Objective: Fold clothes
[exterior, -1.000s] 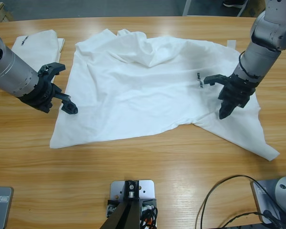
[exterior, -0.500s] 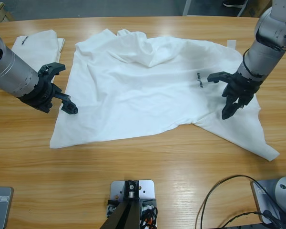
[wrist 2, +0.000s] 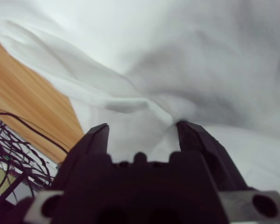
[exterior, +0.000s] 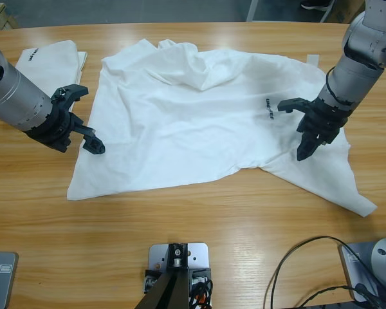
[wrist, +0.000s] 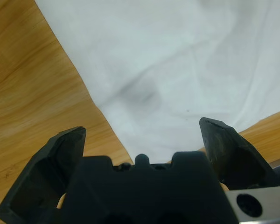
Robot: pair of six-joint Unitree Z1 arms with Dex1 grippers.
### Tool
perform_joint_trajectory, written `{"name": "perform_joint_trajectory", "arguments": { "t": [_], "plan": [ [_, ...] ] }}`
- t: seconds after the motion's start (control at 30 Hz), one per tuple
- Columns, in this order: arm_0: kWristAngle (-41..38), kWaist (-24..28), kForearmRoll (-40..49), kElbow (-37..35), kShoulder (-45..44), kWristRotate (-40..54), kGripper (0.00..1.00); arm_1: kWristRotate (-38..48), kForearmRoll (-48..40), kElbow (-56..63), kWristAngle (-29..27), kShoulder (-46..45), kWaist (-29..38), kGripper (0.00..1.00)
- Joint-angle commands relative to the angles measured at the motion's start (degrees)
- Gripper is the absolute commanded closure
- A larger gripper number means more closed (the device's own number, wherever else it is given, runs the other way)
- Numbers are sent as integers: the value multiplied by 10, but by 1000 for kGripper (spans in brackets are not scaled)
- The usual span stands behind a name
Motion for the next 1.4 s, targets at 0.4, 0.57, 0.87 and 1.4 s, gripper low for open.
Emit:
{"name": "perform_joint_trajectory", "arguments": {
  "t": [0.4, 0.57, 0.87, 1.4],
  "plan": [
    [-4, -5, -9, 15, -7, -7, 55, -13, 45, 2, 26, 1, 17, 1000],
    [-4, -5, -9, 14, -8, -9, 55, -21, 107, -14, 59, -5, 85, 1000],
    [-4, -9, -9, 23, -17, -12, 55, -1, 300, -96, 88, -17, 154, 1000],
    [-2, -21, -9, 38, -27, -18, 55, 46, 387, -93, 208, 27, 179, 0]
  ]
}}
